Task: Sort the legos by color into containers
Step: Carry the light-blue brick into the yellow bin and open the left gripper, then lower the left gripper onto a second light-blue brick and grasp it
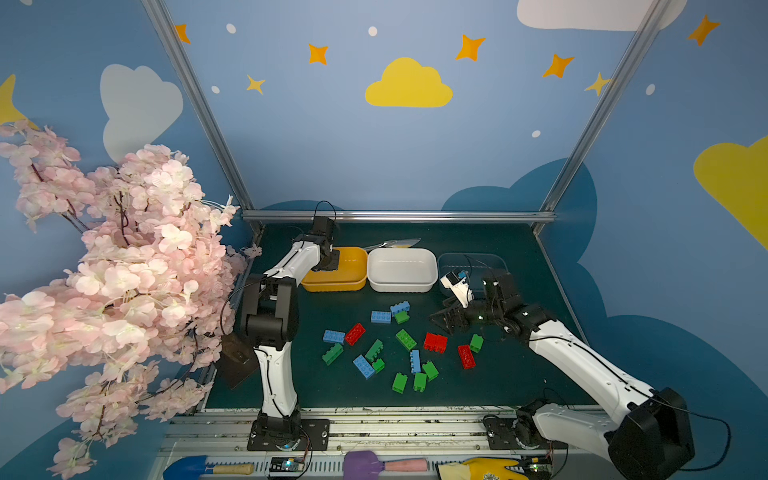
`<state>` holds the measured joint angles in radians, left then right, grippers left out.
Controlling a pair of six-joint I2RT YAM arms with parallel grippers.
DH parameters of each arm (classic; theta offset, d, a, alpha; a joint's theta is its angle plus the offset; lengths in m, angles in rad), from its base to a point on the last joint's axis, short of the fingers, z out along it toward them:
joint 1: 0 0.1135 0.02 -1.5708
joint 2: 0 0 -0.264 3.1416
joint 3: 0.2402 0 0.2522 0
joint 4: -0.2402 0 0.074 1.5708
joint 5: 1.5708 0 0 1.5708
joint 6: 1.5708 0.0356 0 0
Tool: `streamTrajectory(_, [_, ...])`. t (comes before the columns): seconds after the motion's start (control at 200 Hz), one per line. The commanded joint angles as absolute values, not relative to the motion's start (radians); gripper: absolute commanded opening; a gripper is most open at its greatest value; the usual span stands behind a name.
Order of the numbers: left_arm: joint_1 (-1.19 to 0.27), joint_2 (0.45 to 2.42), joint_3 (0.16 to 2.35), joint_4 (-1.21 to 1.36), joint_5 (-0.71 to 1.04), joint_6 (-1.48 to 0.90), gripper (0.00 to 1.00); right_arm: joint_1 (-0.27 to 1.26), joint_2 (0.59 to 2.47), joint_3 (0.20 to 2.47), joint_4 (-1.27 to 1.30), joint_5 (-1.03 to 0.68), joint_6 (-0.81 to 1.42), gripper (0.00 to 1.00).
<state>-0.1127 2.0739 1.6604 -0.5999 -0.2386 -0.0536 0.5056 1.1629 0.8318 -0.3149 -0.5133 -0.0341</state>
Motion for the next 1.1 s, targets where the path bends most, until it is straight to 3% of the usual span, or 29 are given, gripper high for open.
streamTrajectory(0.0, [-0.107, 2.088, 1.703, -0.664, -0.263, -0.084, 0.27, 0.506, 1.174, 0.854, -0.337, -0.515, -0.046, 0.88])
streamTrajectory(0.095, [-0.104, 2.073, 1.7, -0.683, -0.249, -0.086, 0.42, 0.505, 1.181, 0.86, -0.334, -0.519, -0.047, 0.88])
streamTrajectory(0.355, [-0.103, 1.899, 1.592, -0.761, -0.16, -0.131, 0.59, 0.503, 1.192, 0.872, -0.327, -0.531, -0.047, 0.88])
streamTrajectory(0.596, [-0.15, 1.659, 1.377, -0.856, -0.14, -0.36, 0.65, 0.499, 1.195, 0.864, -0.333, -0.556, -0.058, 0.88])
streamTrajectory(0.771, [-0.239, 1.513, 1.217, -0.914, -0.19, -0.678, 0.71, 0.495, 1.195, 0.862, -0.342, -0.574, -0.067, 0.88])
streamTrajectory(1.096, [-0.326, 1.457, 1.051, -0.943, -0.198, -1.242, 0.73, 0.493, 1.185, 0.85, -0.343, -0.606, -0.072, 0.88])
